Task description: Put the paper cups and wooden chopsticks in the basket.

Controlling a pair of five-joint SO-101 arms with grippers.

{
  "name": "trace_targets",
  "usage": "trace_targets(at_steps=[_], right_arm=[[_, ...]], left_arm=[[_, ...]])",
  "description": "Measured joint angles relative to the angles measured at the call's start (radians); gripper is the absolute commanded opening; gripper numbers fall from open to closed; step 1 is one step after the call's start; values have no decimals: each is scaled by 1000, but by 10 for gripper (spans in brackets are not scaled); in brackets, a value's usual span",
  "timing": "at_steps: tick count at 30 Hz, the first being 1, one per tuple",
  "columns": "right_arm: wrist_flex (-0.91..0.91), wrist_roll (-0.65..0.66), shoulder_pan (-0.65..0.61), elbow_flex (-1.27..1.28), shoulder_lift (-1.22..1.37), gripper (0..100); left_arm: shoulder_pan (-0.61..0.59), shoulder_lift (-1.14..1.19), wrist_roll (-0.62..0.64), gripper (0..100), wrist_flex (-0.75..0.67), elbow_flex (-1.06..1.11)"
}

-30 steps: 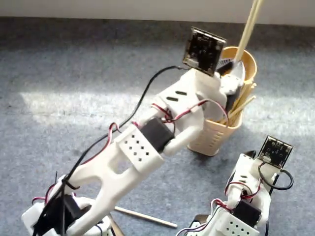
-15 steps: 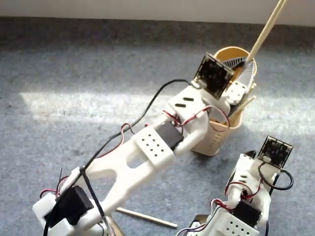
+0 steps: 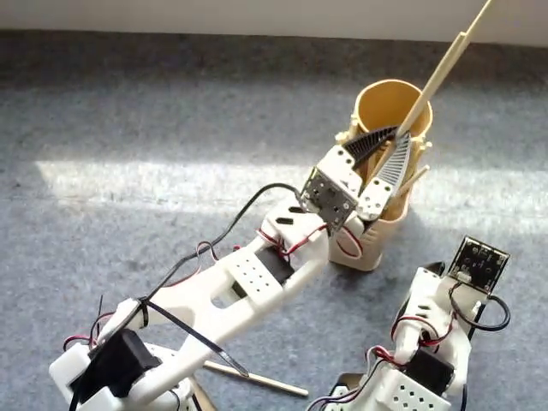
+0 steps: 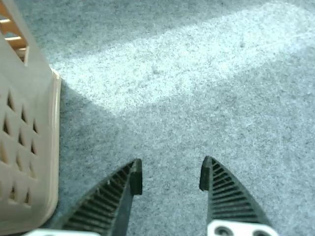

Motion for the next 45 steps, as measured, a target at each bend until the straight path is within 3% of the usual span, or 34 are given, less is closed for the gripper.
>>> trace_targets(at_steps=[10,14,21,29,36,45], right_arm=[[0,0,0,0,0,198],[0,0,0,0,0,198],[0,0,0,0,0,198],[0,0,0,0,0,198],[0,0,0,0,0,198],[0,0,0,0,0,198]], left_arm=[[6,-158,0,7,55,14],[21,-253,11,8,239,-37],[18,-310,160,8,520,-180],[38,-307,176,13,534,-190],[34,-224,176,107,534,-238],[34,-229,160,104,540,-241]])
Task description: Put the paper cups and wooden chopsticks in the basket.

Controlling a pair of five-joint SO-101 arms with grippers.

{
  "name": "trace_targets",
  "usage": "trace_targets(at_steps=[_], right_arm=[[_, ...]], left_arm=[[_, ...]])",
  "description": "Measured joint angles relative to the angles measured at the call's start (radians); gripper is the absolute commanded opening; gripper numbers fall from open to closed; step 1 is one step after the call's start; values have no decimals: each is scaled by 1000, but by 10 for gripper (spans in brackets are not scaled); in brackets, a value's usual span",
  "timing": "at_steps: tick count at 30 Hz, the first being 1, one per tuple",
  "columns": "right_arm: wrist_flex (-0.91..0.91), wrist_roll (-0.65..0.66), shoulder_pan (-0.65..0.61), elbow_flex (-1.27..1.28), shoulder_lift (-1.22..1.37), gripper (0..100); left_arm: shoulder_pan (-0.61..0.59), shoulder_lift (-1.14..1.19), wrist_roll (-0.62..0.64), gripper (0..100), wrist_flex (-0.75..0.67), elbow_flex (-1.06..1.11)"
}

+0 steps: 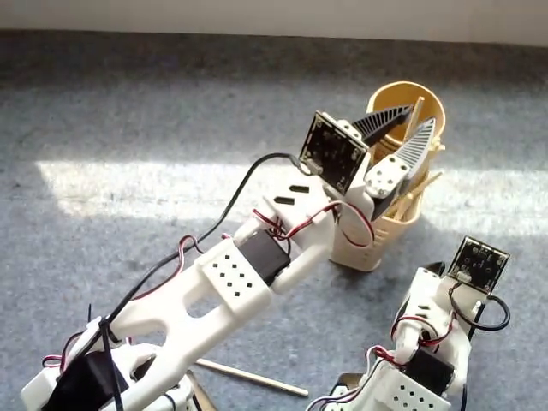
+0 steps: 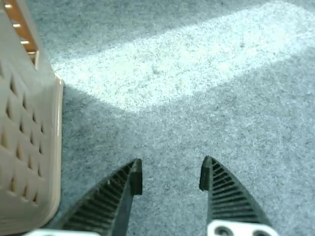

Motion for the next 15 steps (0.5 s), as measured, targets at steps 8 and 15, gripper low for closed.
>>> trace_targets(at_steps=[8,15], right_arm=[[0,0,0,0,0,198],[0,0,0,0,0,198]], left_arm=[[-8,-38,-2,104,35,-6],[-210,-295,91,104,310,-183]])
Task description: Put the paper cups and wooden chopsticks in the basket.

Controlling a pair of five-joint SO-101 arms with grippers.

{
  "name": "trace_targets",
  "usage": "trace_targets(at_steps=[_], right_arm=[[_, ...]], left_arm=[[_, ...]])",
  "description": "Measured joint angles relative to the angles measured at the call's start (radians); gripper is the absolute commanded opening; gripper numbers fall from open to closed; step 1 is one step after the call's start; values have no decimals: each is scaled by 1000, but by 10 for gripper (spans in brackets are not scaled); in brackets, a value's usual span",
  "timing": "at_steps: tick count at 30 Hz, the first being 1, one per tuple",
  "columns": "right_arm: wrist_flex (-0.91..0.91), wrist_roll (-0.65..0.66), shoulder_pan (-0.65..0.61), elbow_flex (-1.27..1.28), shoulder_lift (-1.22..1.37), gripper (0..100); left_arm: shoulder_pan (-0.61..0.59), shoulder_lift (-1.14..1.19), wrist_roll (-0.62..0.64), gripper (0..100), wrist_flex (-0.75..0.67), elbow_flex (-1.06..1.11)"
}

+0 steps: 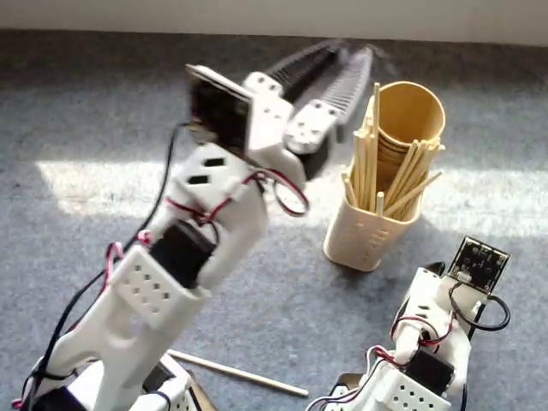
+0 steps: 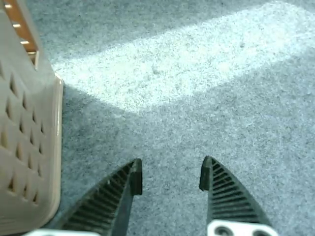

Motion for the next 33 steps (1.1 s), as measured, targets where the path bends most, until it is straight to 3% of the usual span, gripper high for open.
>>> trace_targets(at_steps=[3,8,12,18,24,33], right_arm=[[0,0,0,0,0,198],[0,0,11,0,0,198],[0,11,121,0,0,198],[80,189,198,0,0,198],[114,233,199,2,0,198],[114,233,186,2,0,198]], left_arm=[[-170,-74,130,104,180,-153],[-479,-78,278,104,643,-374],[-559,-3,221,104,1022,-394],[-566,3,71,107,1542,-394],[-537,21,-84,108,1640,-210],[-203,112,-341,104,1645,296]])
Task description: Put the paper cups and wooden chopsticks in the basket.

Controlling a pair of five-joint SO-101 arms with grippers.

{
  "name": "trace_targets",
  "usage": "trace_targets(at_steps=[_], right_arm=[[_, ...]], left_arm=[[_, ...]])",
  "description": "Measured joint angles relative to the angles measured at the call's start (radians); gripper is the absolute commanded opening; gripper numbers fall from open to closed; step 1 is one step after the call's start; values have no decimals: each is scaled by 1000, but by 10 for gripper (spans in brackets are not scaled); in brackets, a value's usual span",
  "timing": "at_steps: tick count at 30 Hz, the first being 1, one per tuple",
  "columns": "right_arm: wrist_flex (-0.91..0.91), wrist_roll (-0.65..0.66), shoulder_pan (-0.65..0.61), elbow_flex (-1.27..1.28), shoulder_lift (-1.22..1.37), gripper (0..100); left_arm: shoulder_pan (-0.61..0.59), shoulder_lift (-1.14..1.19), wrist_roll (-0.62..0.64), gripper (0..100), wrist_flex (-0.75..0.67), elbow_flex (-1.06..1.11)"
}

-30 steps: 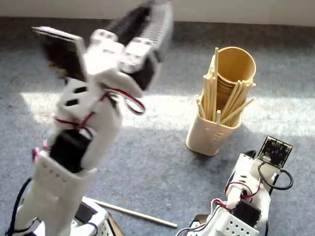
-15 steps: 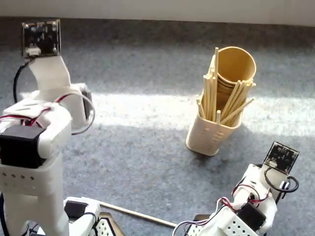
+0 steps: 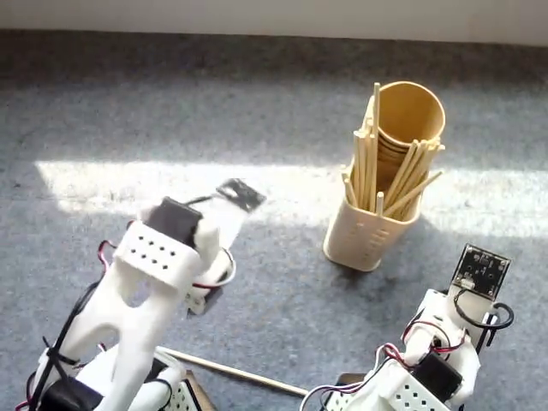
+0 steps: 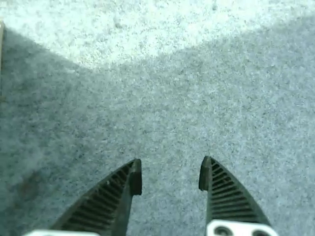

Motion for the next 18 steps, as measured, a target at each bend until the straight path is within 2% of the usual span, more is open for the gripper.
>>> trace_targets(at_steps=[4,8,10,13,18], right_arm=[[0,0,-6,0,0,198],[0,0,-6,0,0,198],[0,0,-6,0,0,198],[0,0,-6,0,0,198],[0,0,-6,0,0,198]], left_arm=[[135,3,-97,104,0,95],[272,3,-262,104,0,173],[354,3,-292,108,-29,218],[465,3,-293,109,-140,301],[557,3,-255,109,-391,433]])
